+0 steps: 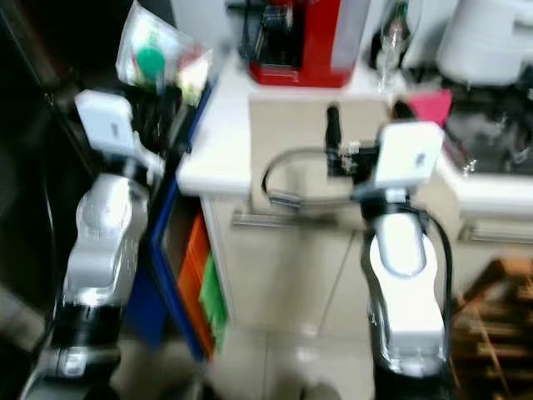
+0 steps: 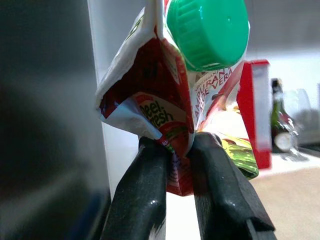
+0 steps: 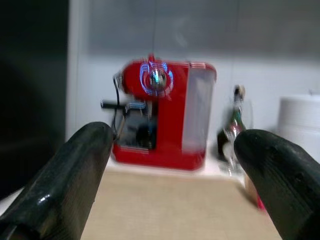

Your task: Restocking fridge

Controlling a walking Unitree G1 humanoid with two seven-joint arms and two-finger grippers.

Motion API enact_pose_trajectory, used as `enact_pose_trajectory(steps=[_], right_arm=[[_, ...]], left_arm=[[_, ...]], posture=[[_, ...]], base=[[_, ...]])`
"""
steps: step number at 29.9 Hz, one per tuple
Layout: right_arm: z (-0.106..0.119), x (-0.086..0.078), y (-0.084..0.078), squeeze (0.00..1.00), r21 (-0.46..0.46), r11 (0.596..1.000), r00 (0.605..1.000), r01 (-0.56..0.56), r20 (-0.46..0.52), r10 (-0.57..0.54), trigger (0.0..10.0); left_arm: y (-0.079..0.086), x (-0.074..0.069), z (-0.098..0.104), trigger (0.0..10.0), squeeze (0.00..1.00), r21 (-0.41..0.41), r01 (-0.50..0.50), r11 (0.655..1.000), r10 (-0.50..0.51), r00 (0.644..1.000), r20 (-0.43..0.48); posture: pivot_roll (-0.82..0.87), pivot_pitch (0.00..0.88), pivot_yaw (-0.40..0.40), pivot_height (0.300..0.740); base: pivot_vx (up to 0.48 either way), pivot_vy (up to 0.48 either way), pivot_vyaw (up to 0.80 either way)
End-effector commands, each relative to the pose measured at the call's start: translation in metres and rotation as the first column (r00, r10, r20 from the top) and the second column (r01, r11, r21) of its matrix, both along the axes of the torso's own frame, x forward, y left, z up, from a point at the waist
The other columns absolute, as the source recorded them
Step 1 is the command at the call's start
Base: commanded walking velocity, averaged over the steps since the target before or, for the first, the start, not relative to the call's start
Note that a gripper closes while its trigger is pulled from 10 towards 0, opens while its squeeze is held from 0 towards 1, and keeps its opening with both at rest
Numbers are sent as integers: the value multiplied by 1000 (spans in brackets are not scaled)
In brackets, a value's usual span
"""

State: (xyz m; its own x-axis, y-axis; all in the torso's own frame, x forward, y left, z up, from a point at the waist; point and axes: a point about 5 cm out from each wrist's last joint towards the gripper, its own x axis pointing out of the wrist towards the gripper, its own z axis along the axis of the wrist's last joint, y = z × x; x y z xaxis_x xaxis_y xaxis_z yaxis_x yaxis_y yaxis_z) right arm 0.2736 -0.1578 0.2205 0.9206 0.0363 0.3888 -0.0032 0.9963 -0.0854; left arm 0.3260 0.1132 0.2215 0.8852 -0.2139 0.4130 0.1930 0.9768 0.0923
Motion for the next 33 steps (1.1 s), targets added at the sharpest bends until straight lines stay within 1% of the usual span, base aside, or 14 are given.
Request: enact_pose_trajectory(steps=[1,7,9,11,12,13,15,17,20,24,25,27,29,33], right_arm=[[3,0,-3,0,-7,1000,1000,21,21,-21,10000],[-1,2,-6,0,0,999,999,33,21,-33,10000],[-3,3,-10,0,7,999,999,47,21,-47,10000],[-7,4,-20,0,18,997,997,80,9,-80,10000],[-7,4,-20,0,18,997,997,80,9,-80,10000],[-6,3,-24,0,15,995,995,103,14,-103,10000],[-5,2,-26,0,14,994,994,110,17,-110,10000],[-5,2,-32,0,5,991,991,131,25,-131,10000],[6,2,-34,0,-37,990,989,135,60,-133,10000],[12,2,-37,0,-62,989,988,137,79,-132,10000],[18,2,-40,0,-77,987,987,139,95,-132,10000],[22,2,-40,0,-88,987,986,137,108,-127,10000],[31,4,-40,0,-121,984,985,128,135,-112,10000],[35,5,-41,0,-146,981,984,127,146,-106,10000]], left_arm=[[-5,4,5,10000,0,24,-6,1000,6,1000,-3],[-10,8,4,10000,0,39,-16,999,17,999,-31],[-15,9,4,10000,0,39,-8,999,9,999,-33],[-26,10,7,10000,0,37,23,999,-22,999,-30],[-26,10,7,10000,0,37,23,999,-22,999,-30],[-31,10,7,10000,0,30,53,998,-52,998,-40],[-34,10,7,10000,0,31,65,997,-63,997,-43],[-41,11,4,10000,0,23,85,996,-83,995,-52],[-47,15,5,10000,0,8,96,995,-95,993,-64],[-53,17,2,10000,0,8,104,994,-104,992,-74],[-57,18,0,10000,0,6,115,993,-114,990,-88],[-58,18,-1,10000,0,8,116,993,-115,989,-91],[-57,20,-7,10000,0,-5,112,994,-112,986,-121],[-58,23,-15,10000,0,-26,108,994,-111,982,-151]], posture=[[-170,28,92,740],[-190,21,108,740],[-198,15,111,740],[-203,18,123,740],[-203,18,123,740],[-219,22,143,740],[-223,19,146,740],[-245,13,154,740],[-279,24,160,740],[-295,32,161,740],[-304,33,157,740],[-308,29,155,740],[-319,23,155,740],[-341,4,141,740]], base=[[0,0,0],[-397,0,0],[-441,0,0],[-442,0,0],[-442,0,0],[-442,0,0],[-442,0,0],[-420,0,0],[0,0,0],[0,0,0],[0,0,0],[0,0,0],[0,0,0],[0,0,0]])
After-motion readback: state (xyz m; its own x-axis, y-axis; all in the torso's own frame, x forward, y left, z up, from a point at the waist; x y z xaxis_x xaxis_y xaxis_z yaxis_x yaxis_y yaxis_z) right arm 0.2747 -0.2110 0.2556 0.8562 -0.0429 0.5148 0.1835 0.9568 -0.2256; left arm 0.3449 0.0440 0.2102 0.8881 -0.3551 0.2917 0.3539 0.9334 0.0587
